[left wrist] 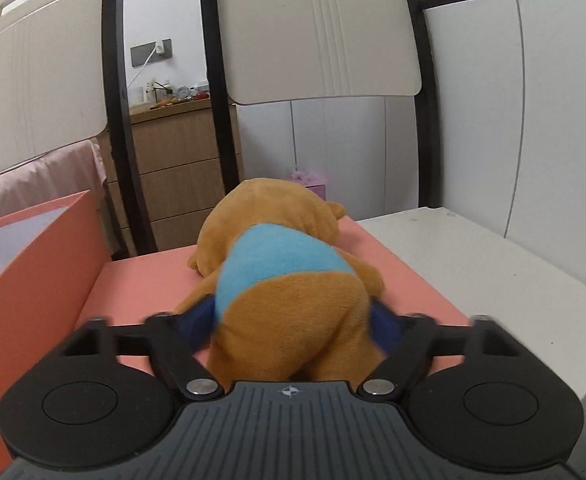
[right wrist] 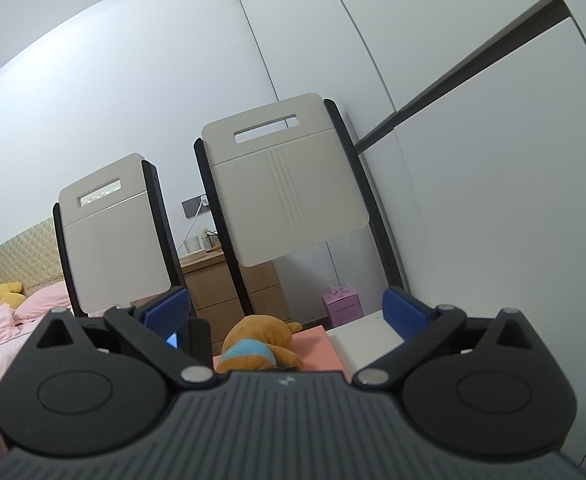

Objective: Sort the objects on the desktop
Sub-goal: 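Grasp the teddy bear with the left gripper and lift it, then lower the teddy bear into the pink box and open the left gripper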

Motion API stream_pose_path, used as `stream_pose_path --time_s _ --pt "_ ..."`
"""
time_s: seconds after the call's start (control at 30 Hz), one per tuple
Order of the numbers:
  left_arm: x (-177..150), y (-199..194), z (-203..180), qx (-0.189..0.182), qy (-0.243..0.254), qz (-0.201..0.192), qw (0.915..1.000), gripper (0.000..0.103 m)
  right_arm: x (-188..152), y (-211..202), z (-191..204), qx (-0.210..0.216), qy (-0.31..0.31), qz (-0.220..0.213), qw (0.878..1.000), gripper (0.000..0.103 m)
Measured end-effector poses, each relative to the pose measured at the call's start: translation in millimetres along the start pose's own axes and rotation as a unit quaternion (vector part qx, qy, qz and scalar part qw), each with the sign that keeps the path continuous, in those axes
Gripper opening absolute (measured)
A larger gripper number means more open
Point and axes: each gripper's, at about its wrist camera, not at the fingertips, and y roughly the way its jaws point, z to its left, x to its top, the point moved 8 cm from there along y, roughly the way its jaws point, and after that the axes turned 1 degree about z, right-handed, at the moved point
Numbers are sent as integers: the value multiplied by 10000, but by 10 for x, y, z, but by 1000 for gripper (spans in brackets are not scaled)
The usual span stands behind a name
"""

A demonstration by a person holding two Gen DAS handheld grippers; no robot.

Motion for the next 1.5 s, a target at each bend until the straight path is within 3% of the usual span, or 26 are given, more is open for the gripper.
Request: stream_pose_path --time_s 0.13,0.47,0.67,0.8,1.13,1.5 --pt "51 -154 83 -169 0 -180 9997 68 -17 25 37 -22 11 37 10000 103" --pt "348 -959 615 -489 -164 -943 9942 66 -46 109 306 -22 23 -36 10000 103" --pt "476 -1459 1254 -309 -264 -1367 9898 67 -106 227 653 181 -55 -6 9998 103" --pt "431 -1643 1740 59 -347 -1543 9874 67 -166 324 949 448 -45 72 9990 103" --pt "40 -1647 2872 1075 -229 -1313 9852 67 -415 604 1794 1247 -49 388 9914 103" --pt "-328 -1199 3599 1517 -869 -572 9829 68 -715 1004 2305 1485 -275 864 9848 103"
